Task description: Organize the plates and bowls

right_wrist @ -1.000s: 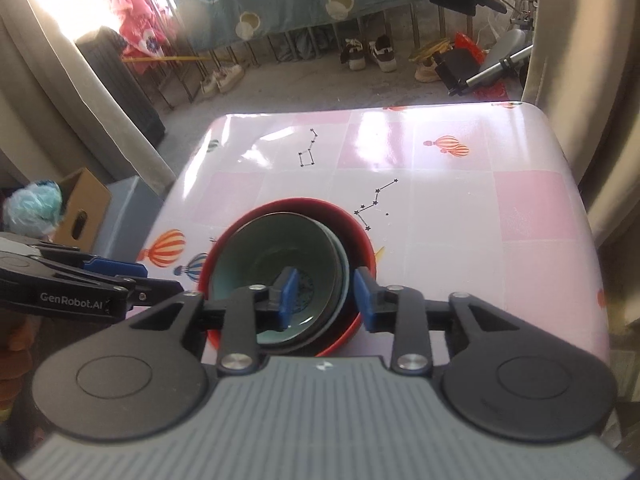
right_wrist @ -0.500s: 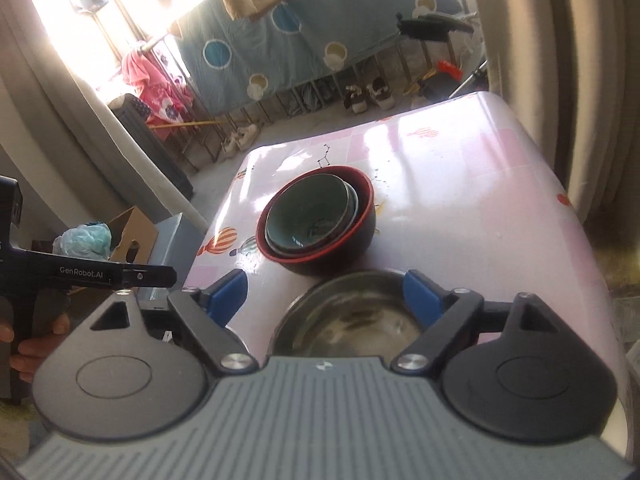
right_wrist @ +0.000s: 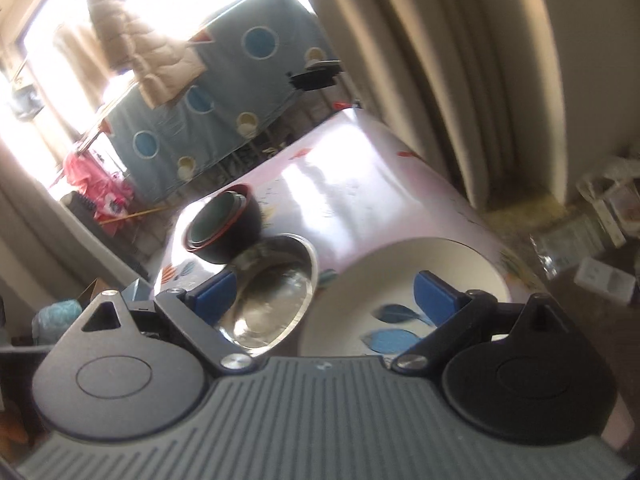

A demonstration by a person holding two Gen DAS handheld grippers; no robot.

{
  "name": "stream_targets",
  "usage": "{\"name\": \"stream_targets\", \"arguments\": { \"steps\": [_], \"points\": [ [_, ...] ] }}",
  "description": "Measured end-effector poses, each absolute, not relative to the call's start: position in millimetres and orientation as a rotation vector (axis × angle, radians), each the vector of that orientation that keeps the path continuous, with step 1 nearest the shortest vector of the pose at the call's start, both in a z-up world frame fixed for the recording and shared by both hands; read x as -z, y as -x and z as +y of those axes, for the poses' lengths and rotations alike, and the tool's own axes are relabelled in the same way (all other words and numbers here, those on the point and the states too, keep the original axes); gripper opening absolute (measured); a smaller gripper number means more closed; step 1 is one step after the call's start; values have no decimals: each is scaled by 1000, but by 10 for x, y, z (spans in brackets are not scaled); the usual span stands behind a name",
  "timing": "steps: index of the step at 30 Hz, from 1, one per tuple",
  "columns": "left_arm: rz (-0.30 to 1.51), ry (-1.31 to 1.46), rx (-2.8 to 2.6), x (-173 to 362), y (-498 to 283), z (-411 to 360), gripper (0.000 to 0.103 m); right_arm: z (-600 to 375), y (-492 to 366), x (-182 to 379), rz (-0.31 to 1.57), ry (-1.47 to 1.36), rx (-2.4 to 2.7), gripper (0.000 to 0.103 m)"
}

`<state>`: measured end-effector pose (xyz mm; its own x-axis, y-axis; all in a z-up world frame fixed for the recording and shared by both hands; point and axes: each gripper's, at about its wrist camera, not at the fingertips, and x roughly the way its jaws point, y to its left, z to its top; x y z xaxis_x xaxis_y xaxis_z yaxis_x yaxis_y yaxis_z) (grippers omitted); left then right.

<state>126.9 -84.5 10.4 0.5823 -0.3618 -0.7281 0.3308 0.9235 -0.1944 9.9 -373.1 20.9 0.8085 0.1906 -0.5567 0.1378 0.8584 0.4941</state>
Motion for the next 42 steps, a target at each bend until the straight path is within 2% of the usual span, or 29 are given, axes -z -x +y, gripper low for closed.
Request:
{"name": "stream_targets", "arguments": {
  "steps": [5, 11, 12, 15, 21, 23, 28, 42],
  "points": [
    [821, -43, 436, 153, -1037, -1282, 91, -4056, 134, 115, 651, -589, 44, 96],
    [832, -91, 453, 485, -918, -1648, 79, -4277, 150, 544, 692, -638, 75, 93],
    [847, -85, 451, 531, -922, -1694, 74, -4291, 129, 599, 697, -646, 75, 92],
    [883, -67, 441, 659, -973, -1781, 61, -4356, 50, 734, 715, -664, 72, 81],
    [908, -60, 402, 748, -1050, -1875, 52, -4448, -168, 821, 716, -662, 48, 61],
    [925, -68, 385, 782, -1102, -1917, 51, -4486, -262, 868, 722, -668, 48, 51],
    [952, -74, 363, 869, -1177, -2004, 37, -4545, -472, 992, 751, -703, 18, 37],
    [978, -56, 360, 817, -1064, -1896, 36, -4414, -438, 955, 805, -657, -16, 38]
  ]
}}
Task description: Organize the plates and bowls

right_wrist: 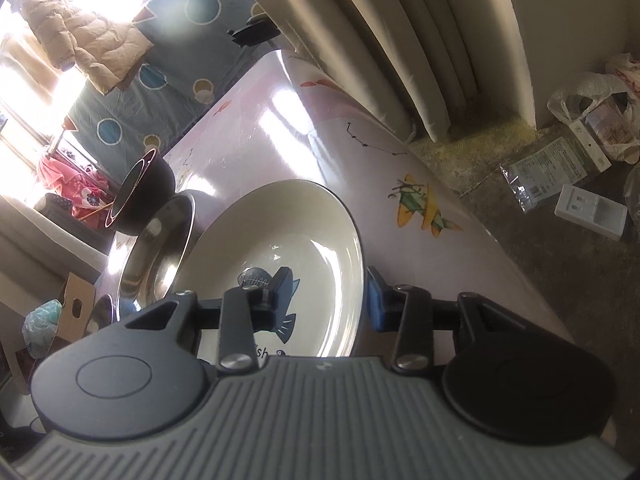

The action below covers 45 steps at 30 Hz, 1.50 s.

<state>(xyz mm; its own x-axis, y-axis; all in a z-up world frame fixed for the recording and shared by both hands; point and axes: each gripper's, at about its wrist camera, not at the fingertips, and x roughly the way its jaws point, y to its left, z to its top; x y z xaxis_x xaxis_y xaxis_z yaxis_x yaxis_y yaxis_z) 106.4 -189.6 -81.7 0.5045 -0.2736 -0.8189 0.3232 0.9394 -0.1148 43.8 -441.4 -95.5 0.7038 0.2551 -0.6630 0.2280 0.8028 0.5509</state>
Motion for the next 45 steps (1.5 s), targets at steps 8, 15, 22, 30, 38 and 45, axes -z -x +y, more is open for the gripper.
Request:
{"name": "stream_targets", "arguments": {
  "steps": [8, 15, 22, 30, 38, 45],
  "points": [
    [985, -52, 334, 788, -802, -1653, 36, -4215, -235, 958, 841, -656, -52, 39],
    [978, -37, 303, 755, -602, -1453, 35, -4001, -49, 977, 864, -676, -95, 39],
    [983, 5, 307, 742, -584, -1378, 35, -3834, -22, 974, 891, -654, -115, 40],
    [984, 35, 316, 803, -673, -1347, 39, -3824, -27, 963, 892, -647, -111, 39],
    [962, 42, 329, 878, -763, -1328, 68, -3774, -106, 954, 882, -595, -88, 39],
    [945, 133, 435, 951, -864, -1230, 70, -3800, -150, 996, 862, -617, -85, 38]
  ]
}}
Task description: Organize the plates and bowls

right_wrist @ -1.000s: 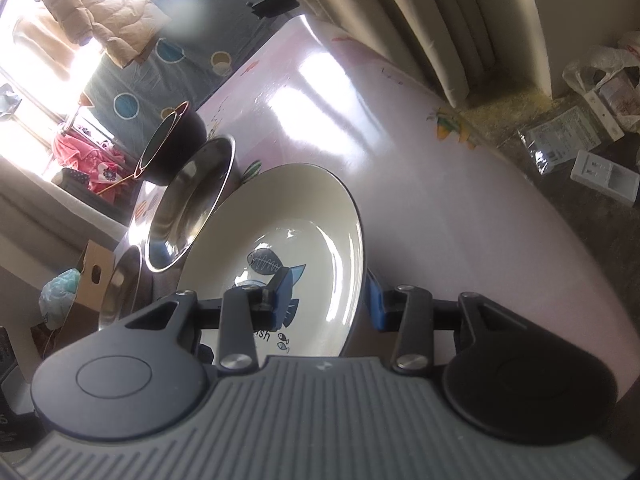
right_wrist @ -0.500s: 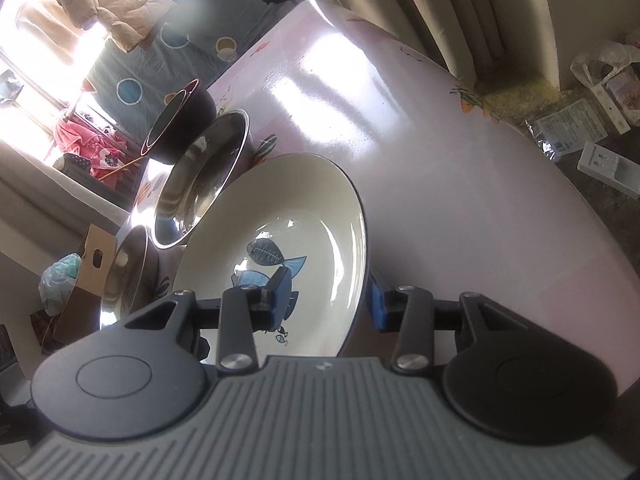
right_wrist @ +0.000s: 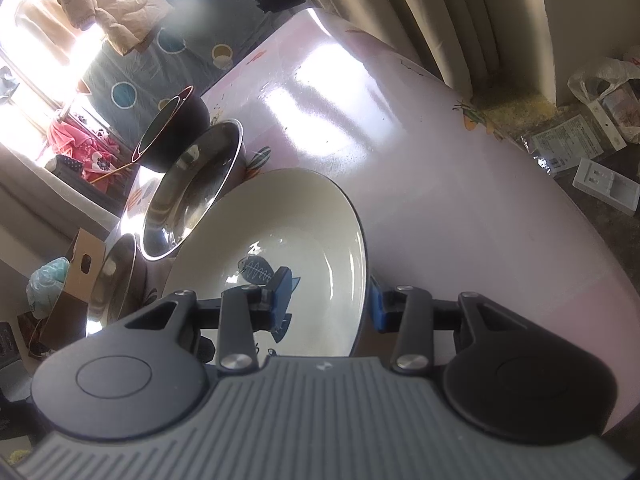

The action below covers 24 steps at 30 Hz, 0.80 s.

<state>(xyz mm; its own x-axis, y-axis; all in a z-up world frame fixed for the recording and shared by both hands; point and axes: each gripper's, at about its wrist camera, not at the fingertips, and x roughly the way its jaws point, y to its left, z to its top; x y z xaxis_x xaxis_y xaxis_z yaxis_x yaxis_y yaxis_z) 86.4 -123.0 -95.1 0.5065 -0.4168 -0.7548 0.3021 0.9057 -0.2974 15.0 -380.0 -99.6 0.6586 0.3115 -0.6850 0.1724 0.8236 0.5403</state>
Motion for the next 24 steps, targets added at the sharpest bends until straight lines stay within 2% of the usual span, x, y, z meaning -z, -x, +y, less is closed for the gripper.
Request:
{"name": "stream_targets", "arguments": {
  "steps": [7, 11, 13, 19, 22, 24],
  "points": [
    [929, 196, 505, 984, -951, -1135, 70, -3815, -109, 1027, 842, -647, -80, 37],
    [942, 209, 509, 1008, -1045, -1095, 67, -3853, -85, 1060, 828, -683, -81, 35],
    [933, 181, 489, 1005, -1064, -1091, 57, -3868, -77, 1073, 823, -688, -81, 33],
    [908, 77, 466, 1011, -1094, -1154, 43, -3842, -68, 1088, 809, -680, -64, 29],
    [887, 11, 455, 1016, -1065, -1208, 38, -3815, -53, 1089, 803, -658, -47, 24],
    [870, -22, 449, 1023, -1037, -1243, 39, -3798, -47, 1087, 799, -641, -39, 21]
  ]
}}
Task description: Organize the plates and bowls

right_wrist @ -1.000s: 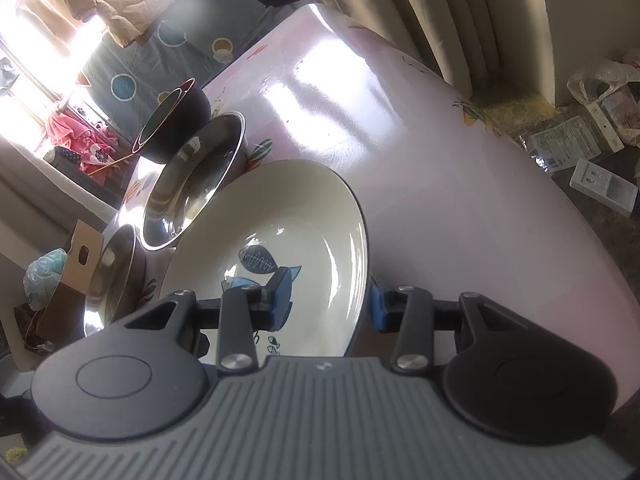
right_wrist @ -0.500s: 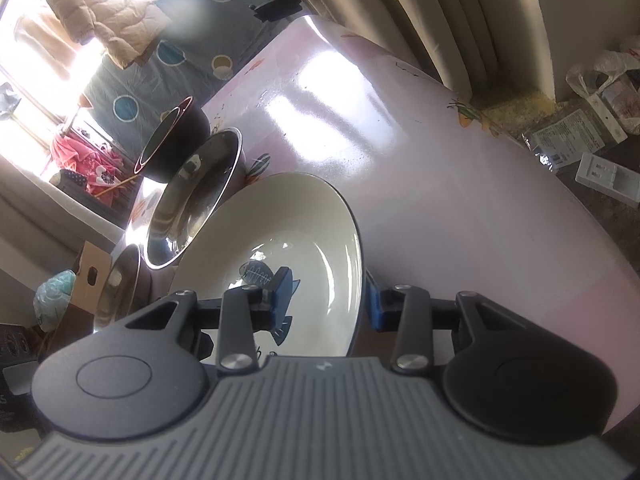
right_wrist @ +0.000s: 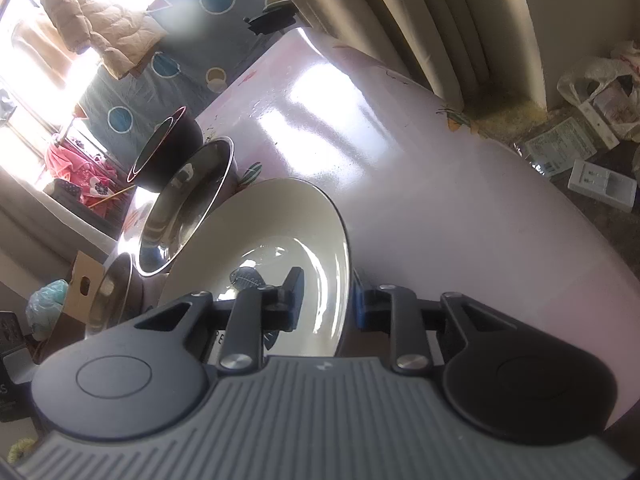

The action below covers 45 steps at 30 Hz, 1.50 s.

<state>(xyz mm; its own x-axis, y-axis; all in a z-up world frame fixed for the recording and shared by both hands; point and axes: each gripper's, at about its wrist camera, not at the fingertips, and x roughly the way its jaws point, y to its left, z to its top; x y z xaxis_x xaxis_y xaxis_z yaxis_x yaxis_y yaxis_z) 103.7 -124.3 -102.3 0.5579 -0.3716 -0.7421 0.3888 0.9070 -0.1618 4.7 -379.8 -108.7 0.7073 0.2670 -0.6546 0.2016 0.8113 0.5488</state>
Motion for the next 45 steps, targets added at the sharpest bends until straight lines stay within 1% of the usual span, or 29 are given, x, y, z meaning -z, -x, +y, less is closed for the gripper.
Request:
{"name": "stream_targets", "arguments": {
  "steps": [4, 14, 17, 20, 21, 24, 29, 35, 40, 45],
  "points": [
    [842, -49, 438, 1024, -984, -1281, 39, -3745, -40, 1074, 793, -578, -28, 17],
    [860, 22, 414, 999, -916, -1250, 39, -3657, 13, 1031, 778, -489, -6, 17],
    [844, -13, 426, 1012, -860, -1298, 39, -3684, 47, 1020, 772, -483, 2, 17],
    [837, -37, 434, 1014, -840, -1340, 46, -3732, 62, 1053, 770, -511, 6, 17],
    [837, -45, 439, 1018, -836, -1356, 50, -3727, 57, 1054, 769, -509, 8, 17],
    [820, -66, 433, 1030, -806, -1389, 53, -3644, 36, 1056, 764, -471, 15, 17],
    [805, -49, 421, 1035, -774, -1375, 53, -3573, 41, 1060, 746, -416, 21, 18],
    [799, 2, 424, 991, -755, -1336, 53, -3569, 49, 978, 724, -440, 38, 19],
    [762, -14, 440, 931, -691, -1381, 51, -3596, 69, 913, 709, -427, 51, 19],
    [751, -20, 454, 918, -675, -1394, 51, -3666, 112, 922, 704, -470, 56, 19]
  ]
}}
